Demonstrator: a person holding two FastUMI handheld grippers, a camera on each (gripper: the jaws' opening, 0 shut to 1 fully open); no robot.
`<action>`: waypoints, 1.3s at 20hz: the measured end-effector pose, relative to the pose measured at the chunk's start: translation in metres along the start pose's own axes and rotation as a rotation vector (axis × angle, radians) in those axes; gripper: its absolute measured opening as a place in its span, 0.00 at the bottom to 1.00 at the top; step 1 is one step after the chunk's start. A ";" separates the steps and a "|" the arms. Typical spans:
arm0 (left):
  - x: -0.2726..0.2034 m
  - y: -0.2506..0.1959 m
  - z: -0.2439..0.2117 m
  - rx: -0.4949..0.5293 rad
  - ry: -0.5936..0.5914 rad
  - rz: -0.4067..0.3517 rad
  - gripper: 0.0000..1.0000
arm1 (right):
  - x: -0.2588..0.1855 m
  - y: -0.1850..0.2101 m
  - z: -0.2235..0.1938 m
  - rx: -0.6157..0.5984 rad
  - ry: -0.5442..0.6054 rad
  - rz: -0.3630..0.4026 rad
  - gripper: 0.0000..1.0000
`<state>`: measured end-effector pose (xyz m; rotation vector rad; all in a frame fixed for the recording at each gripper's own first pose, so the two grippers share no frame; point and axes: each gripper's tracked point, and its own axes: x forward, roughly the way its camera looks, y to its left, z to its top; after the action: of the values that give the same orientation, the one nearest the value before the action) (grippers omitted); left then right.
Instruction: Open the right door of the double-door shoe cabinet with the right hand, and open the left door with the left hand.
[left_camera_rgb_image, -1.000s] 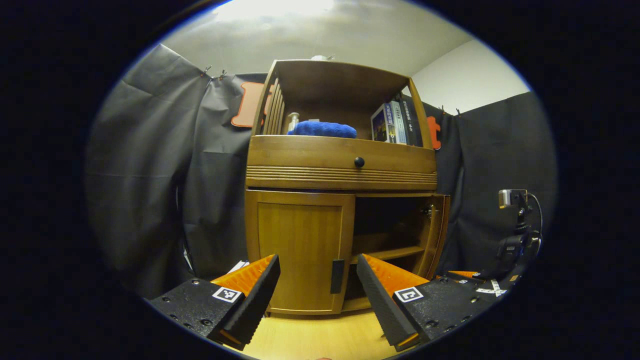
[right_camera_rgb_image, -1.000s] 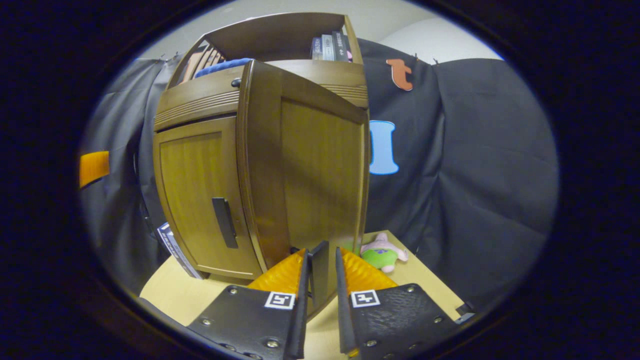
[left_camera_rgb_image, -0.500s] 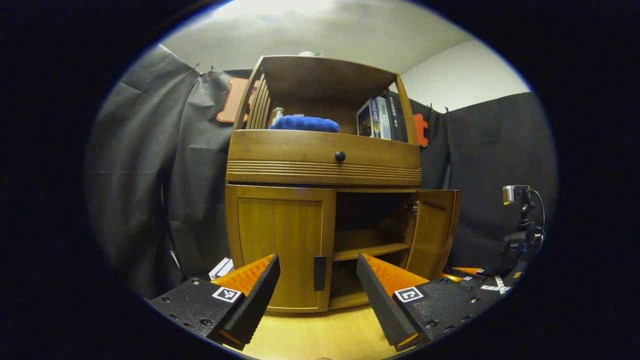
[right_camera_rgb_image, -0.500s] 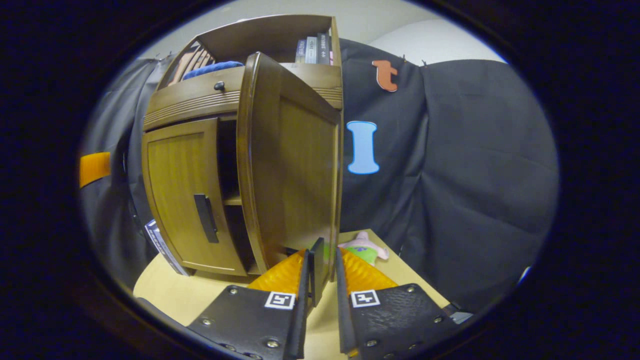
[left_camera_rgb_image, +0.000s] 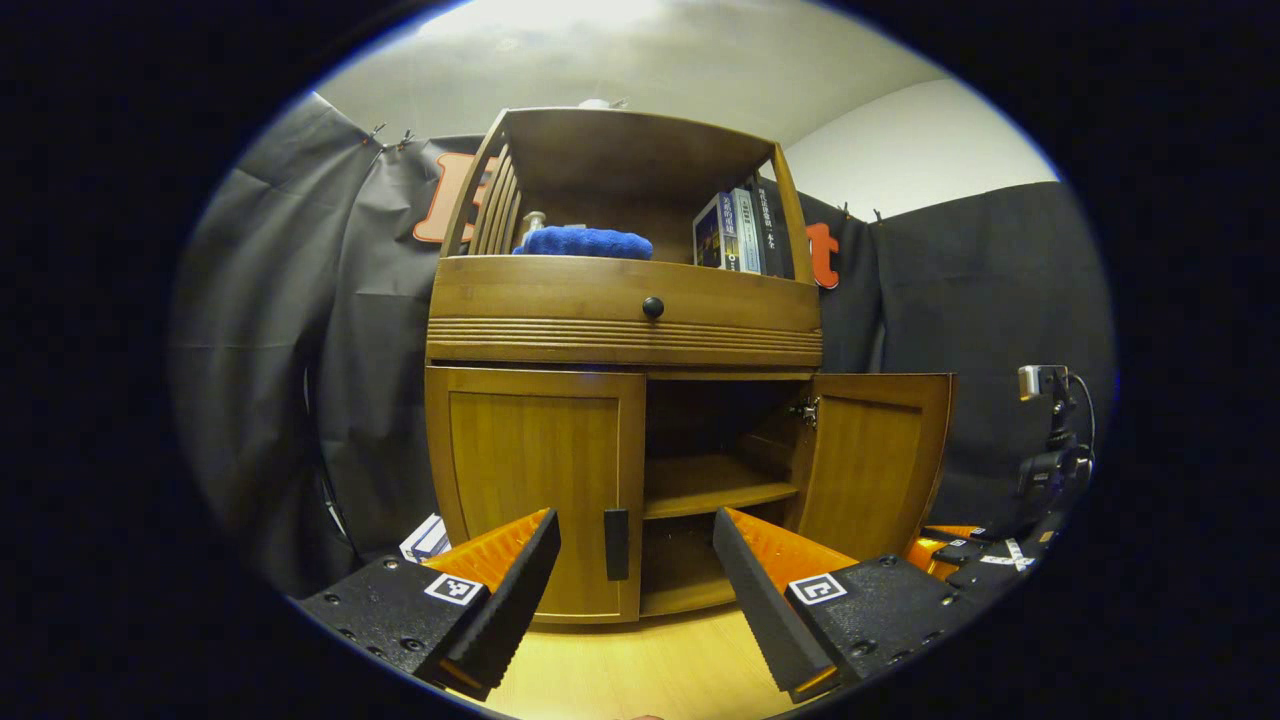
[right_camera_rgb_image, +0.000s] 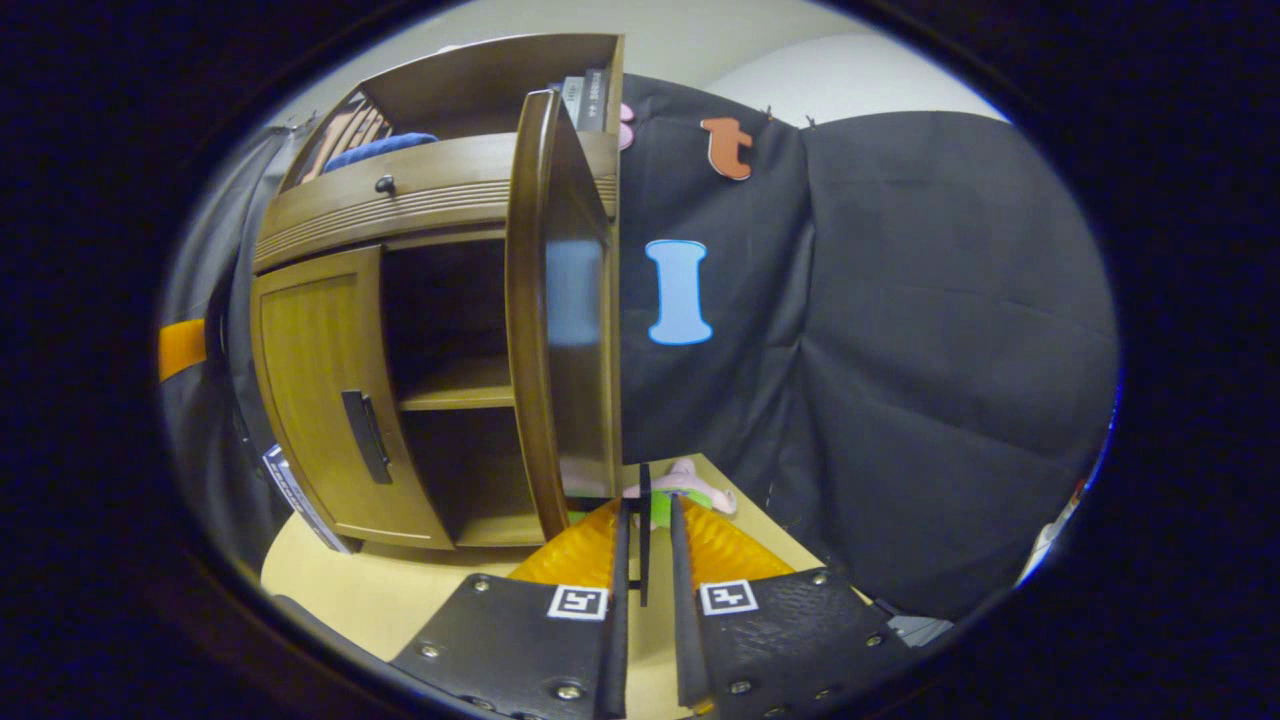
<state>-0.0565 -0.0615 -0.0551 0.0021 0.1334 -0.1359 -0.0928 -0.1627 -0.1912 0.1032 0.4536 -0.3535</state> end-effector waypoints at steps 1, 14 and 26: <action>0.001 -0.001 -0.001 -0.001 0.004 -0.001 0.95 | 0.000 -0.006 0.000 -0.002 -0.002 -0.011 0.19; 0.030 -0.003 -0.030 -0.009 0.061 0.018 0.95 | 0.007 -0.072 0.009 0.004 -0.014 -0.160 0.19; 0.125 0.026 -0.070 0.037 0.116 0.092 0.92 | 0.003 -0.081 0.019 0.021 -0.036 -0.204 0.19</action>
<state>0.0607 -0.0516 -0.1411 0.0527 0.2466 -0.0467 -0.1113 -0.2429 -0.1773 0.0710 0.4261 -0.5591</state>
